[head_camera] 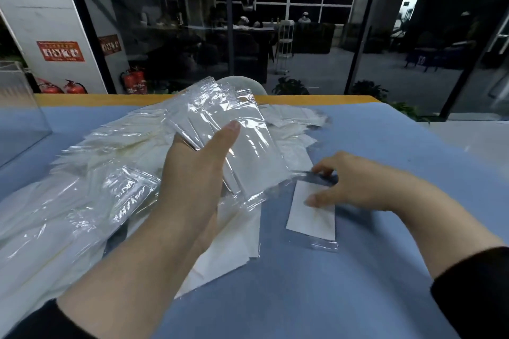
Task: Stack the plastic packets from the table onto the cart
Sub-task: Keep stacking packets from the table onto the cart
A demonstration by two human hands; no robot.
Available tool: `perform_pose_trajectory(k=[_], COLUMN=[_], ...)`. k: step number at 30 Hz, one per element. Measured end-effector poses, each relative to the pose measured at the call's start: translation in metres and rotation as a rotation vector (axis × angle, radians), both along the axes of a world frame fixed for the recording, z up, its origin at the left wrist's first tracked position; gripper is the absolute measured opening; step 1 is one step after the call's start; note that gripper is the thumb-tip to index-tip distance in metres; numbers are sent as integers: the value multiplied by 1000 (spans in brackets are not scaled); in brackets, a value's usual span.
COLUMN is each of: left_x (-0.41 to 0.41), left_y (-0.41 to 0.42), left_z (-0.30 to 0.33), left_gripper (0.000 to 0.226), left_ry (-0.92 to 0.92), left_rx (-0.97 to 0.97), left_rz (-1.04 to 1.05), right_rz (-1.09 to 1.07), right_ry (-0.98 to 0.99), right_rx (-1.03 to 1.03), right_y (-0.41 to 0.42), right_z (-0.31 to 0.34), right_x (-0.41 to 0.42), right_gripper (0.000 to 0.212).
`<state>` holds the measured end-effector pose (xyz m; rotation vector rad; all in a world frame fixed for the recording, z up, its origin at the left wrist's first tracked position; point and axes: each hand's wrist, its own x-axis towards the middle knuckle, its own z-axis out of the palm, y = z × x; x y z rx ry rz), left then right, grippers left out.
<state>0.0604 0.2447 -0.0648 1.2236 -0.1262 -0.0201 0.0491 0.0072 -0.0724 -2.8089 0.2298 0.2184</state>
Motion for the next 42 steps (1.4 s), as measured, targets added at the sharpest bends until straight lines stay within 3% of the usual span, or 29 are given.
perform_pose_trajectory(k=[14, 22, 27, 30, 33, 35, 42], left_x=[2, 1, 5, 7, 7, 7, 11], left_y=[-2, 0, 2, 3, 1, 0, 0], left_z=[0, -1, 0, 0, -1, -2, -6], left_gripper=[33, 35, 31, 29, 30, 31, 35], left_ry=[-2, 5, -3, 10, 16, 21, 53], left_rx=[9, 6, -29, -64, -83, -90, -91], left_rz=[26, 52, 121, 155, 170, 190, 201], right_rz=[-91, -109, -245, -243, -180, -155, -127], right_ry=[-54, -62, -656, -779, -775, -766, -838], right_rx=[47, -25, 605, 990, 1387, 1505, 1614], right_y=[-4, 5, 7, 18, 28, 36, 50], right_z=[-7, -6, 18, 23, 23, 25, 33], right_x=[8, 4, -8, -10, -10, -11, -18], right_gripper=[17, 24, 8, 21, 42, 44, 30])
